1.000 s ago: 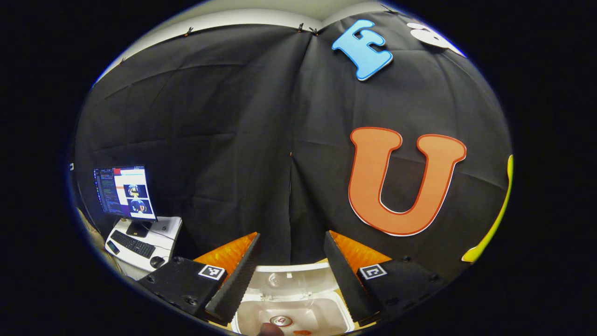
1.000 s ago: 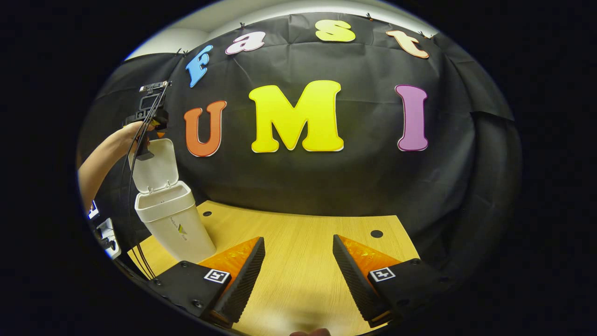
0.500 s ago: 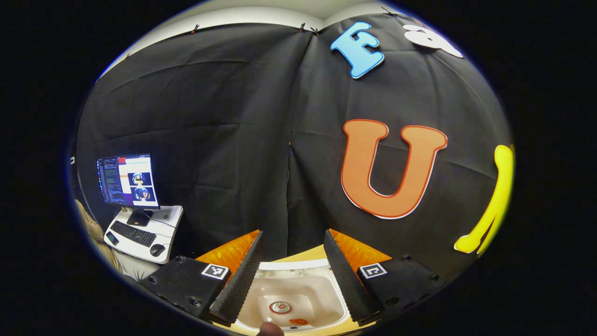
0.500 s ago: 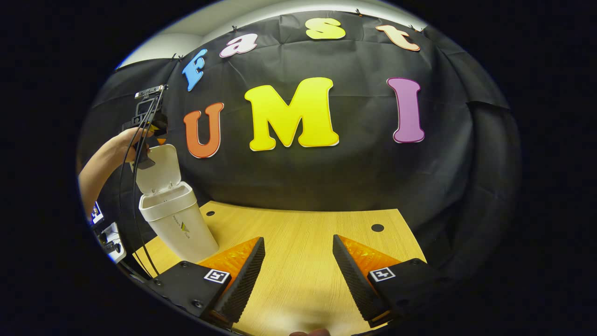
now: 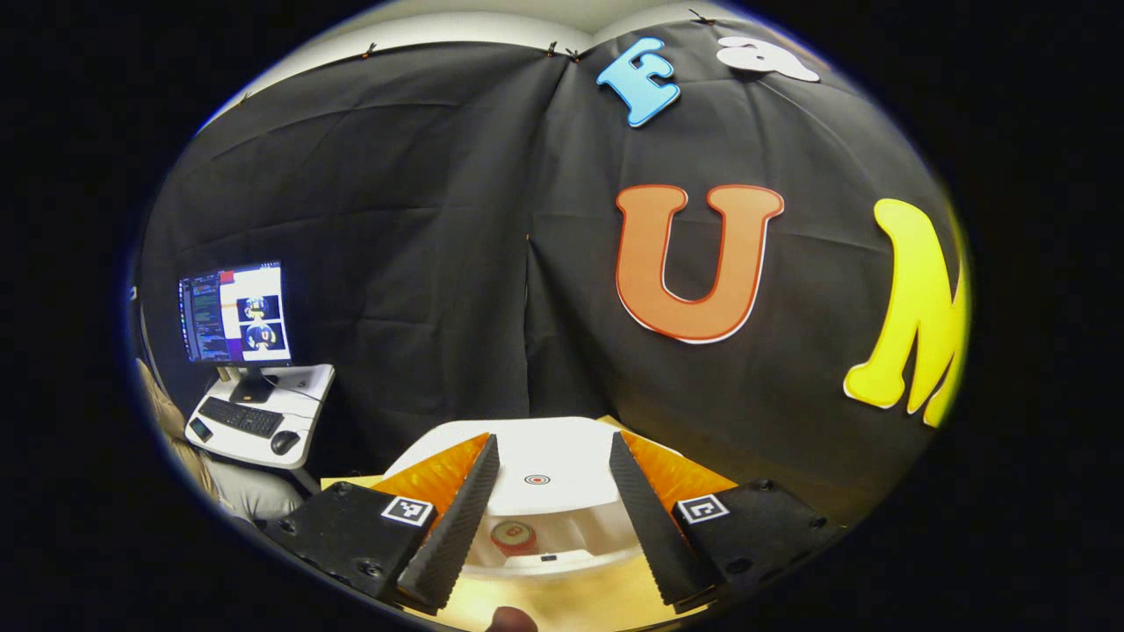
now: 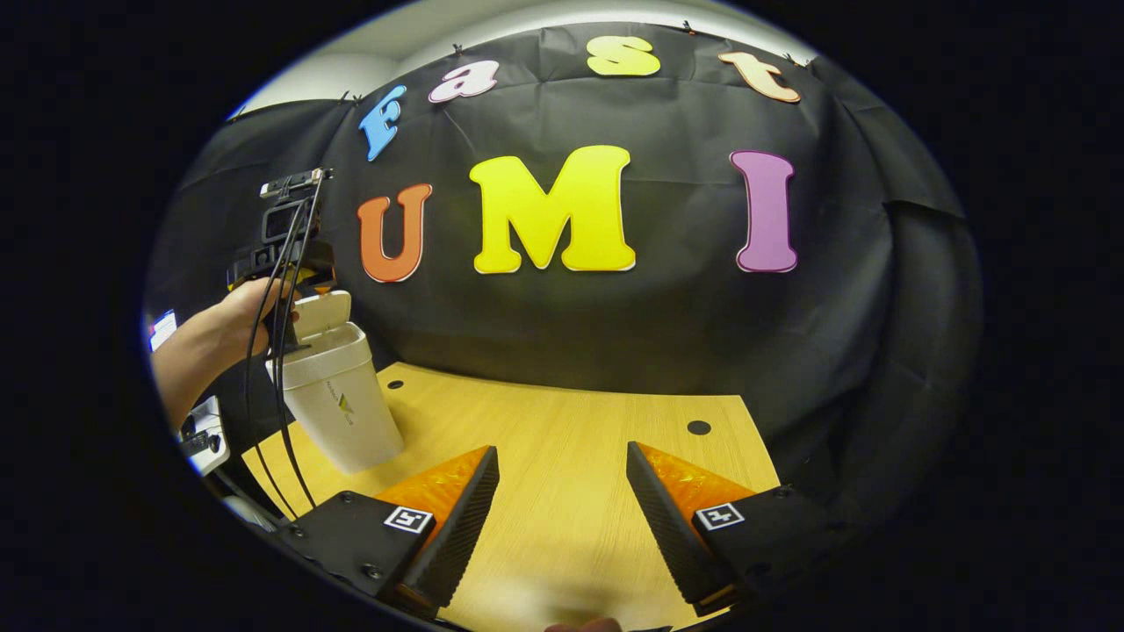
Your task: Press the lid of the desktop garbage bin to open it, pick up the crumpled paper on the desktop and throw it into the bin, then pick up the pop can on the desktop and drop it into the bin, and finally close the garbage bin lid.
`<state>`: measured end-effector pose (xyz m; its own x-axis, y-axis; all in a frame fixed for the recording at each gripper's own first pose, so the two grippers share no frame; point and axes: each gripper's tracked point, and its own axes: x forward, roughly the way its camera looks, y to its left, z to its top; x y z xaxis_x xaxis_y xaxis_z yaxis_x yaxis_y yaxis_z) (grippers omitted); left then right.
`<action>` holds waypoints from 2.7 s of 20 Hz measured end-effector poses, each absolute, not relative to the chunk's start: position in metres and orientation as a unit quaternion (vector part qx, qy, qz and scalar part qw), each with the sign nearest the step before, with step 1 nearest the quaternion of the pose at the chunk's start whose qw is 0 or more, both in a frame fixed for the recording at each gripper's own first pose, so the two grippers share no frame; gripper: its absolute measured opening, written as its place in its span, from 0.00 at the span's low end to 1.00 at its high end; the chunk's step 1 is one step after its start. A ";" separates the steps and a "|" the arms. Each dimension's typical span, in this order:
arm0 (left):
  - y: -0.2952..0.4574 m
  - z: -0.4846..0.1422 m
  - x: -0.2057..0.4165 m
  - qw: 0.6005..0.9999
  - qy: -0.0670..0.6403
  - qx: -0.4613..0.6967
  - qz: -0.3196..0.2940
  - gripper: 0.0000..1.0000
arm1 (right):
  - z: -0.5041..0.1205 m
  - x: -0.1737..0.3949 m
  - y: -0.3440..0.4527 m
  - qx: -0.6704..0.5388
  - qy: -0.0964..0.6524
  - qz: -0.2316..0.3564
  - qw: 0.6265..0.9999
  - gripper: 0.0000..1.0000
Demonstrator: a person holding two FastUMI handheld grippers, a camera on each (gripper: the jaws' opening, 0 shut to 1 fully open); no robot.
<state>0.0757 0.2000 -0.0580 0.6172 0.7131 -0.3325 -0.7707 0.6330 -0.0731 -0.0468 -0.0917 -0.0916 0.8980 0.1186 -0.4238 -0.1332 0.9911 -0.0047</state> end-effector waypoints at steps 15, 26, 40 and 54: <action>0.182 -0.121 0.066 0.914 0.140 -0.059 0.377 0.86 | -0.090 -0.051 -0.070 -0.019 0.213 0.065 0.975 0.93; 0.178 -0.114 0.065 0.939 0.104 -0.030 0.326 0.83 | -0.085 -0.050 -0.059 -0.018 0.203 0.056 0.977 0.93; 0.075 0.002 0.063 0.999 -0.012 -0.006 0.050 0.86 | -0.013 -0.014 -0.034 -0.027 0.084 0.022 0.996 0.91; 0.001 0.032 -0.010 0.997 -0.039 -0.049 -0.049 0.91 | 0.053 -0.027 -0.015 -0.046 -0.022 -0.025 0.998 0.94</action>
<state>-0.0096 0.0012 0.0320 0.9922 -0.0935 0.0826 0.1011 0.9905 -0.0930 -0.0266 -0.0152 0.0533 0.9978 -0.0471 0.0471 0.0512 0.9945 -0.0913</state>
